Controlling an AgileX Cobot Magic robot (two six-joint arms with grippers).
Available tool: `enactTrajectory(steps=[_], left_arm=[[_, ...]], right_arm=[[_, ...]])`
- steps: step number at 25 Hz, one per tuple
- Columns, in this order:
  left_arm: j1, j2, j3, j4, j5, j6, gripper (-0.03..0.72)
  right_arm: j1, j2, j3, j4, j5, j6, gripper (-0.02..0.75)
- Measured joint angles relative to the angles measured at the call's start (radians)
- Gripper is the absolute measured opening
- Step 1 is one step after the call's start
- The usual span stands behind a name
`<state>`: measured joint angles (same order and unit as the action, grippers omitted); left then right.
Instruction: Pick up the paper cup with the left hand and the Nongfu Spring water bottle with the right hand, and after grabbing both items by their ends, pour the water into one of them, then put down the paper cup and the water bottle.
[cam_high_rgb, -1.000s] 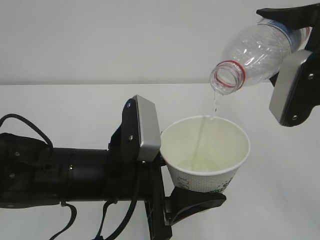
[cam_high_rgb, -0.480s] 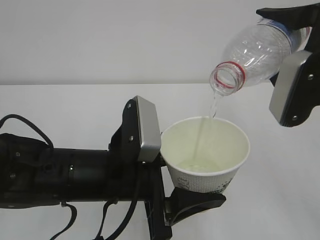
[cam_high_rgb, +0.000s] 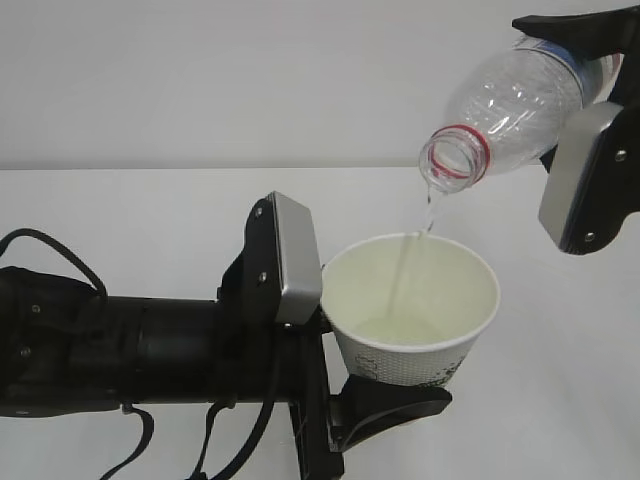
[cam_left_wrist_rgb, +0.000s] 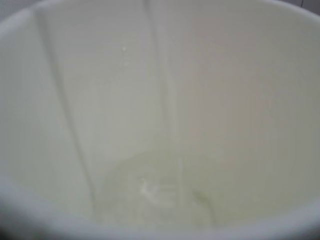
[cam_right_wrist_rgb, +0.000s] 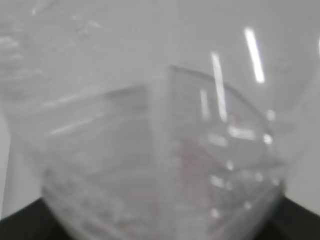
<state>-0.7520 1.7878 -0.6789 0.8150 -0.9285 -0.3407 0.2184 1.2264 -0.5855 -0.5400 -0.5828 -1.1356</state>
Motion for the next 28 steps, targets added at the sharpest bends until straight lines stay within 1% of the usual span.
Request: enactTrajectory(steps=[28], left_arm=[[0.0, 0.0, 0.0, 0.0, 0.002, 0.0, 0.519]], right_arm=[[0.0, 0.0, 0.0, 0.0, -0.002, -0.006, 0.504]])
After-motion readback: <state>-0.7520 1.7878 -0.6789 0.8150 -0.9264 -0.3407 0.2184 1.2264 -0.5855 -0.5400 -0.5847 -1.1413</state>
